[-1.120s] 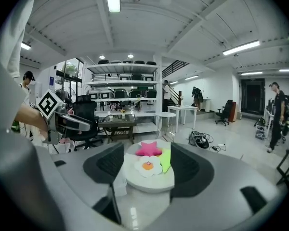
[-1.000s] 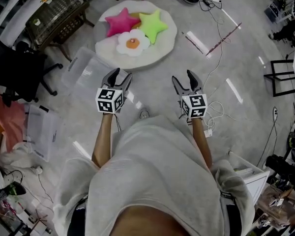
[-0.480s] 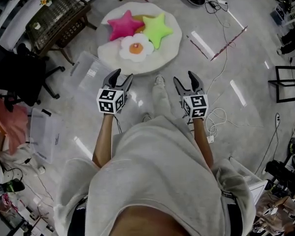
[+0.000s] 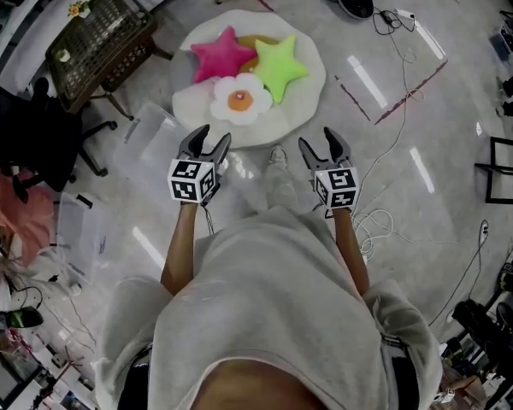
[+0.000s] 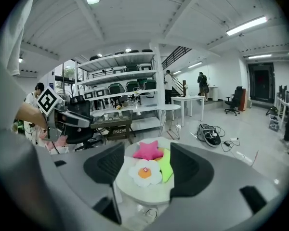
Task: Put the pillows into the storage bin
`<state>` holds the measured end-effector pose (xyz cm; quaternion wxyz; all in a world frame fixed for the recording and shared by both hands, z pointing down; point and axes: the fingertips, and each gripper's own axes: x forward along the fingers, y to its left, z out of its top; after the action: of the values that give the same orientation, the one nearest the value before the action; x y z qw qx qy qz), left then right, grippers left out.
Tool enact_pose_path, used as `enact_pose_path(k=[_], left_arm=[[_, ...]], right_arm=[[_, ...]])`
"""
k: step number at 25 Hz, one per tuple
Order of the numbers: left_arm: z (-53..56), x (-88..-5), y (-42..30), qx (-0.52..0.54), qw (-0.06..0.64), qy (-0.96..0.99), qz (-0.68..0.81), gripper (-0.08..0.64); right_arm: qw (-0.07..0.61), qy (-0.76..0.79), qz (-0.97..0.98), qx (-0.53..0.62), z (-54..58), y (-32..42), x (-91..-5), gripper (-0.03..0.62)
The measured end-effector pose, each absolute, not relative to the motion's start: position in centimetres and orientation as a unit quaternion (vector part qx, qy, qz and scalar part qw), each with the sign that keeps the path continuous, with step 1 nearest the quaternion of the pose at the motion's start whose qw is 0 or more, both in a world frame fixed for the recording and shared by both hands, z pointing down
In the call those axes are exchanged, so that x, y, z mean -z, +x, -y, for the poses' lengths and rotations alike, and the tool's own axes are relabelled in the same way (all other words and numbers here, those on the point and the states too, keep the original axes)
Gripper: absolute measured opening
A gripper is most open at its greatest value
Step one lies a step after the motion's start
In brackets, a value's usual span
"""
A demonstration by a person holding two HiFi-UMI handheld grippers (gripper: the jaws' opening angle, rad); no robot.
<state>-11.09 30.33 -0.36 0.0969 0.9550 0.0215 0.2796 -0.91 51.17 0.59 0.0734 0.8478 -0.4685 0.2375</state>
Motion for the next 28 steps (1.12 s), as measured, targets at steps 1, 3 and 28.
enact_pose_path(k=[1,3,28], left_arm=[[-30.0,0.3,-9.8,-0.284,0.097,0.954,-0.019,0.241],[-29.3,0.2,-7.1,-0.291,0.099,0.951,-0.012,0.241],[-20.4,-11.5,1.0,-0.384,0.139,0.912,0.026,0.241]], right_arm=[[0.073,0.845,0.472,-0.24,-50.7,0.6,-0.7,0.279],[0.074,0.839,0.48,-0.245,-49.8,3.6,-1.0,0.279],[0.108,0.759,0.539,-0.349,-37.3,14.6,-13.4,0.279]])
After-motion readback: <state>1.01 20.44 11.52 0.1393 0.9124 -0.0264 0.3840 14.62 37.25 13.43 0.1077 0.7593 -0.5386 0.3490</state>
